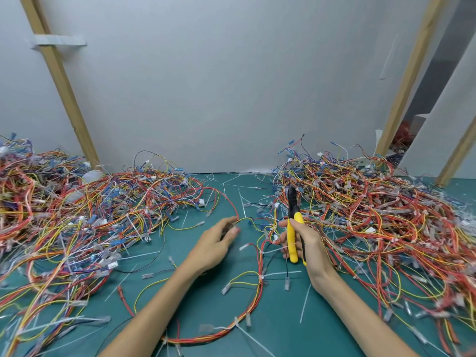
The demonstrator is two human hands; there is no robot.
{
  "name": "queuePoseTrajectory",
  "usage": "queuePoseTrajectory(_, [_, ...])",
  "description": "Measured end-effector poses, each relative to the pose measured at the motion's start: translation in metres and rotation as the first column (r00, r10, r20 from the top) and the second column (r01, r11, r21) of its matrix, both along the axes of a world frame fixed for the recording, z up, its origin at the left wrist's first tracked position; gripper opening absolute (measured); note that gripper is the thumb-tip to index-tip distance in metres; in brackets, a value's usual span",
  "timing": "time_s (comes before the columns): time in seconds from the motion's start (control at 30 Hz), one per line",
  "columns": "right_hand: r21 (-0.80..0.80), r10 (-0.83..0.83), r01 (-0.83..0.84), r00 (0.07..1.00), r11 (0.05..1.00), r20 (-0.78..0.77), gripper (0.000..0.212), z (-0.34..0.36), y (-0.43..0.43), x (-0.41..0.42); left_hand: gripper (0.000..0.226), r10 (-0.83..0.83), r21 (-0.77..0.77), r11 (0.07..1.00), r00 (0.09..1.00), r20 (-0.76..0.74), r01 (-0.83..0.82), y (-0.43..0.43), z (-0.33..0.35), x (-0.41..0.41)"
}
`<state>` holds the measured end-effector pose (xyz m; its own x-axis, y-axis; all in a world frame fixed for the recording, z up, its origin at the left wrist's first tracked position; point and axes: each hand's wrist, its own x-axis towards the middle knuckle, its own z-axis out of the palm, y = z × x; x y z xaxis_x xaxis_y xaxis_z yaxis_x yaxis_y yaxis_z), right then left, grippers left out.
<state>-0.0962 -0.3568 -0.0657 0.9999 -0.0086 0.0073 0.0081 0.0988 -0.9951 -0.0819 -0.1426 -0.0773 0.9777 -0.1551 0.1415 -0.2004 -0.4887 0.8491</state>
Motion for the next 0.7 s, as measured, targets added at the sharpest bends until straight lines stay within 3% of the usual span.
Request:
queuePoseTrajectory(0.07, [-0.048, 0.022, -0.021, 1.0, 0.999, 0.012, 0.046, 0.0, 0.002, -0.001, 0.027, 0.064, -0.257, 0.964, 0.997, -0.04, -0.072, -0.002, -0.003, -0.001])
queuePoseTrajectory(0.13, [-0.093, 0.044, -0.041, 0.999, 0.995, 0.032, 0.037, -0.001, 0.003, -0.002, 0.028, 0.088, -0.359, 0.927, 0.994, -0.063, -0.105, 0.001, -0.007, -0.003])
queuePoseTrajectory(0.27, [-0.148, 0.071, -0.064, 0.997, 0.987, 0.043, 0.035, 0.0, 0.005, -0.004, 0.027, 0.099, -0.373, 0.919, 0.99, -0.098, -0.129, 0.001, -0.007, -0.006])
queuePoseTrajectory(0.43, [-0.185, 0.071, -0.061, 0.996, 0.981, 0.046, 0.028, -0.002, 0.004, -0.005, 0.034, -0.037, -0.19, 0.982, 0.991, -0.13, 0.011, 0.006, -0.001, -0.007])
queuePoseTrajectory(0.7, [-0.215, 0.097, -0.086, 0.994, 0.973, 0.04, 0.03, -0.003, 0.004, -0.004, 0.036, -0.163, -0.383, 0.919, 0.974, -0.156, 0.093, 0.004, 0.004, -0.012])
